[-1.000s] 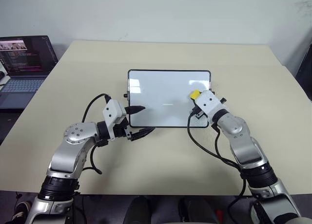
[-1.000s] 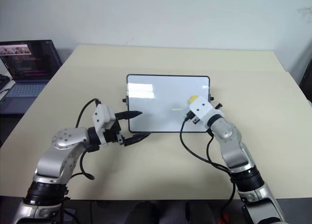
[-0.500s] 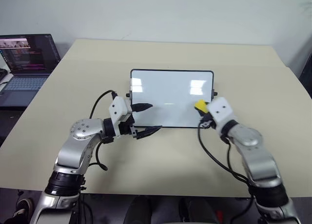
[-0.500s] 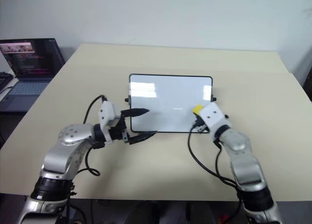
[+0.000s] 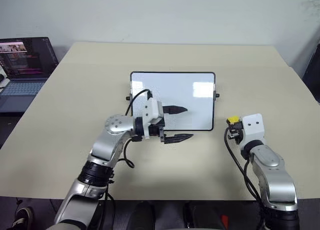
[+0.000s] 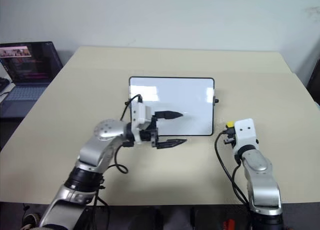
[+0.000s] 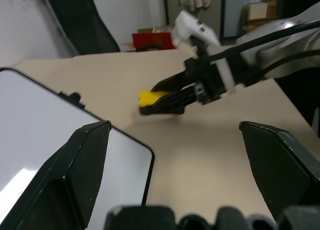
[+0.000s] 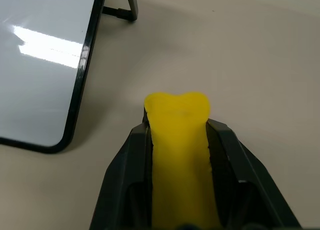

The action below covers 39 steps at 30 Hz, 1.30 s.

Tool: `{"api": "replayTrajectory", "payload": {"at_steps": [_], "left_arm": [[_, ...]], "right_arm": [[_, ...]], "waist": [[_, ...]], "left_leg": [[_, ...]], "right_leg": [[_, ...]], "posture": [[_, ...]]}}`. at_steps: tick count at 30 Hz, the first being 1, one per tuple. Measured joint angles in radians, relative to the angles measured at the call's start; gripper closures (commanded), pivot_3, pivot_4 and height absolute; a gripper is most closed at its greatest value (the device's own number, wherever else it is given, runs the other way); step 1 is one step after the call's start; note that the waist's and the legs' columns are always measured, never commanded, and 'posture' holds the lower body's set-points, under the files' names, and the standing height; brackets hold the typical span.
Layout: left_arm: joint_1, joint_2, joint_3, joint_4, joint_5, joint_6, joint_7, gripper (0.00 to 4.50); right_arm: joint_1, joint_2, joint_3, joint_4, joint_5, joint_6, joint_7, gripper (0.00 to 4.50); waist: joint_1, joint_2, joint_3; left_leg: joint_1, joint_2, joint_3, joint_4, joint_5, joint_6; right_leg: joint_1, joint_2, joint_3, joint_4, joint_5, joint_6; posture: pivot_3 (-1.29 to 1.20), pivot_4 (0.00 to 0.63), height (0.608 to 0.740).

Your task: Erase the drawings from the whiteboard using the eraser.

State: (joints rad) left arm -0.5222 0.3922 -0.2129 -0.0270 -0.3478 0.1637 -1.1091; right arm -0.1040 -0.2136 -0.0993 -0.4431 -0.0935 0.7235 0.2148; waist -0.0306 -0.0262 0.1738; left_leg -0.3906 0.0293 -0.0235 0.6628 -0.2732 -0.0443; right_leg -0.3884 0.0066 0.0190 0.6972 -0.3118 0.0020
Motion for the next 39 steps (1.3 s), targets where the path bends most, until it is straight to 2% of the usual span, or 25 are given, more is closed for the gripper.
{"api": "replayTrajectory", "payload": {"at_steps": [8, 10, 12, 18, 22, 28, 30, 34, 39], "left_arm": [[-0.018, -0.004, -0.017, 0.007, 0.017, -0.026, -0.035, 0.0], [-0.018, -0.002, -0.017, 0.007, 0.019, -0.033, -0.042, 0.0], [-0.015, 0.002, -0.017, 0.007, 0.02, -0.039, -0.05, 0.0], [0.002, 0.011, -0.017, 0.007, 0.022, -0.041, -0.058, 0.0], [0.023, 0.021, -0.01, 0.004, 0.029, -0.035, -0.027, 0.0], [0.133, 0.07, 0.157, -0.063, -0.015, 0.056, 0.115, 0.0], [0.198, 0.067, 0.224, -0.115, -0.042, 0.095, 0.189, 0.0], [0.347, 0.012, 0.338, -0.244, -0.049, 0.135, 0.393, 0.0], [0.484, -0.091, 0.453, -0.343, 0.014, 0.129, 0.663, 0.0]], "right_arm": [[-0.029, 0.0, -0.039, 0.109, 0.037, -0.02, -0.032, 3.36], [-0.035, 0.0, -0.05, 0.12, 0.045, -0.031, -0.043, 2.64], [-0.044, 0.008, -0.079, 0.147, 0.066, -0.044, -0.052, 2.13], [-0.063, 0.02, -0.114, 0.187, 0.109, -0.072, -0.074, 0.04], [-0.068, 0.019, -0.118, 0.181, 0.128, -0.124, -0.084, 0.04], [-0.003, -0.026, -0.095, -0.006, 0.196, -0.193, 0.007, 0.04], [0.048, -0.028, -0.054, -0.072, 0.213, -0.202, 0.042, 0.04], [0.183, -0.042, 0.047, -0.139, 0.205, -0.308, 0.093, 0.04], [0.321, -0.024, 0.121, -0.097, 0.193, -0.476, 0.122, 0.04]], "waist": [[0.0, 0.0, 0.0], [0.0, 0.0, 0.0], [0.0, 0.0, 0.0], [-0.001, 0.0, 0.0], [0.0, 0.0, 0.0], [-0.001, 0.001, 0.0], [-0.001, 0.001, 0.0], [0.002, 0.001, 0.0], [0.004, 0.0, 0.0]], "left_leg": [[-0.001, 0.0, 0.0, 0.0, 0.0, 0.0], [-0.001, 0.0, 0.0, 0.0, 0.0, 0.0], [-0.001, 0.001, 0.0, 0.0, 0.0, 0.0], [-0.001, 0.001, 0.0, 0.0, 0.0, 0.0], [-0.001, 0.001, 0.0, 0.0, 0.0, 0.0], [-0.001, 0.003, 0.0, -0.001, 0.0, 0.0], [-0.001, 0.003, 0.0, -0.001, 0.0, 0.0], [0.0, 0.002, 0.0, 0.0, 0.0, 0.0], [0.002, 0.0, 0.0, 0.0, 0.0, 0.0]], "right_leg": [[0.0, 0.0, 0.0, -0.001, 0.0, 0.0], [0.0, 0.0, 0.0, -0.001, 0.0, 0.0], [0.0, 0.0, 0.0, -0.001, 0.0, 0.0], [0.0, 0.0, 0.001, -0.001, 0.0, 0.0], [0.0, 0.0, 0.001, -0.001, 0.0, 0.0], [-0.001, -0.001, 0.0, -0.001, 0.0, 0.0], [0.0, -0.001, 0.0, -0.002, 0.0, 0.0], [0.001, -0.004, 0.0, -0.002, 0.0, 0.0], [0.002, -0.006, 0.0, -0.002, 0.0, 0.001]], "posture": [[0.0, 0.15, 0.74], [0.0, 0.15, 0.74], [0.0, 0.15, 0.74], [0.0, 0.15, 0.74], [0.0, 0.15, 0.74], [0.0, 0.15, 0.74], [0.0, 0.15, 0.74], [0.0, 0.15, 0.74], [0.0, 0.15, 0.74]]}}
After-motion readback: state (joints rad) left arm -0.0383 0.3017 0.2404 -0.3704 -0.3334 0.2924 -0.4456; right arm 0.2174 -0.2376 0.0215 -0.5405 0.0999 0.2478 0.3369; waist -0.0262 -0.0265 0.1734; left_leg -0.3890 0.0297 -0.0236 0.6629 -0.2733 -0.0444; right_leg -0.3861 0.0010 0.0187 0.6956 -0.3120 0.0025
